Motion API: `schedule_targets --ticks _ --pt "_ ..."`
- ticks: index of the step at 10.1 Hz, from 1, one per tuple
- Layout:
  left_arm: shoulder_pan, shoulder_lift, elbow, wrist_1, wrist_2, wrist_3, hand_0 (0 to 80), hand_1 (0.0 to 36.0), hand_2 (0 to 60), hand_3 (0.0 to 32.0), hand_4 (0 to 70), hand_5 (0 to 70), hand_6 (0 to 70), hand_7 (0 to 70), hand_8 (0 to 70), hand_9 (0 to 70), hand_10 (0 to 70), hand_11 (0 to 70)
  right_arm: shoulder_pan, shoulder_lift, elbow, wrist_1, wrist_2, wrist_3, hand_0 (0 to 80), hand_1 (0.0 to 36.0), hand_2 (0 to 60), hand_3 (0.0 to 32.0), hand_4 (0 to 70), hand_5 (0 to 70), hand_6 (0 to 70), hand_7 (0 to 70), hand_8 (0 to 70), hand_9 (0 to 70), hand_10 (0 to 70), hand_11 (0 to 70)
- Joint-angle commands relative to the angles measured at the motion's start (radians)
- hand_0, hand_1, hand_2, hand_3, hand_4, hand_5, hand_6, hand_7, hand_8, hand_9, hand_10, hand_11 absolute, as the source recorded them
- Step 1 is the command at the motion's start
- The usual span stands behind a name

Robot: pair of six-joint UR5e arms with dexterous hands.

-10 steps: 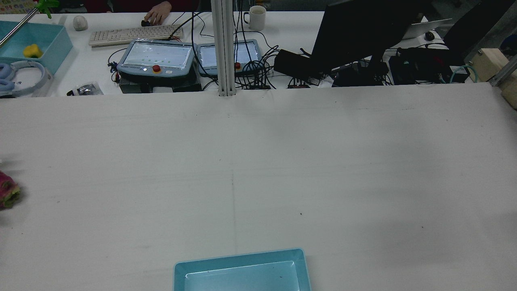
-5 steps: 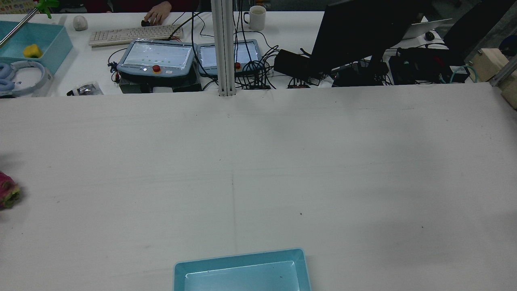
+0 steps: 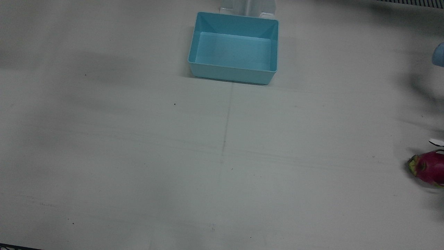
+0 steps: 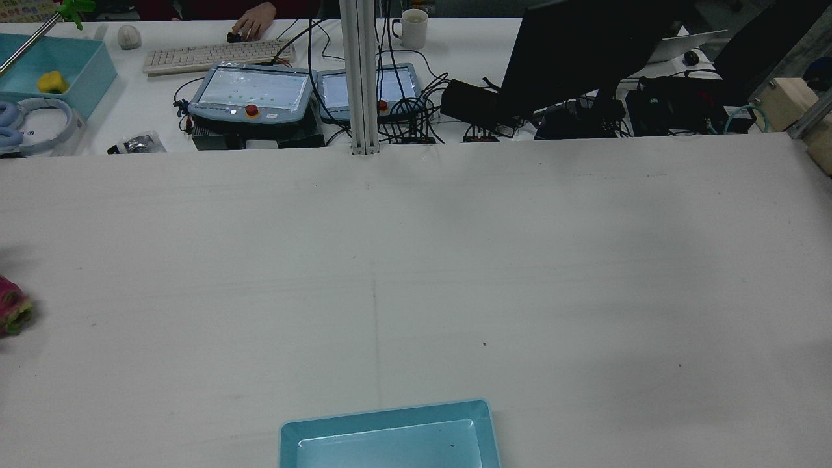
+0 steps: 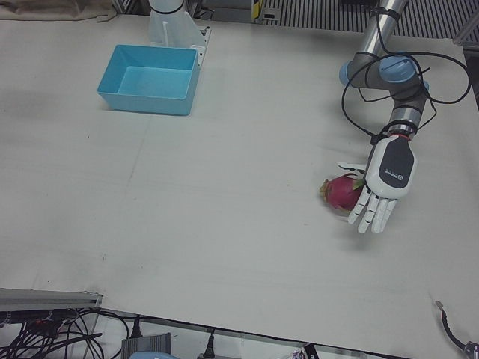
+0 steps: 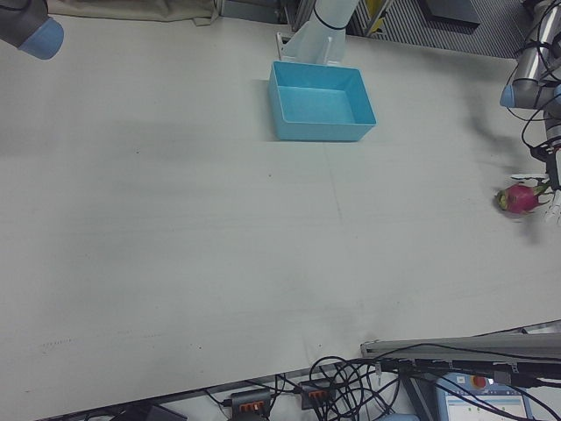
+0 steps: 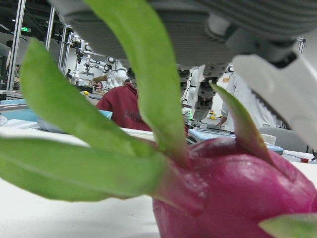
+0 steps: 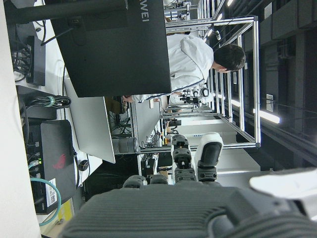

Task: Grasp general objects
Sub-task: 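Close the left hand fingers around the dragon fruit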

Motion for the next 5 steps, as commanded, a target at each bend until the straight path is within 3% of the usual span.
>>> schedule_targets --ticks 1,4,5 --pt "0.000 0.000 0.014 -0.018 -0.001 0.012 54.4 19.5 7.4 0.0 19.8 13.7 6.7 16.3 2.8 1.8 0.0 0.0 -0.001 0.000 0.000 0.000 0.000 0.000 0.0 0.0 0.0 0.0 0.0 0.0 0.0 0.0 0.0 0.0 0.0 0.0" --pt "0.002 0.000 0.038 -0.042 -0.001 0.012 54.0 19.6 10.8 0.0 22.3 17.6 7.5 18.7 3.3 2.3 0.0 0.0 0.000 0.000 0.000 0.000 0.000 0.000 0.0 0.0 0.0 0.0 0.0 0.0 0.0 0.0 0.0 0.0 0.0 0.0" --pt "0.001 -0.003 0.054 -0.051 -0.001 0.012 53.5 20.2 16.8 0.0 24.8 20.5 8.1 19.7 3.7 2.5 0.0 0.0 0.000 0.000 0.000 0.000 0.000 0.000 0.0 0.0 0.0 0.0 0.0 0.0 0.0 0.0 0.0 0.0 0.0 0.0"
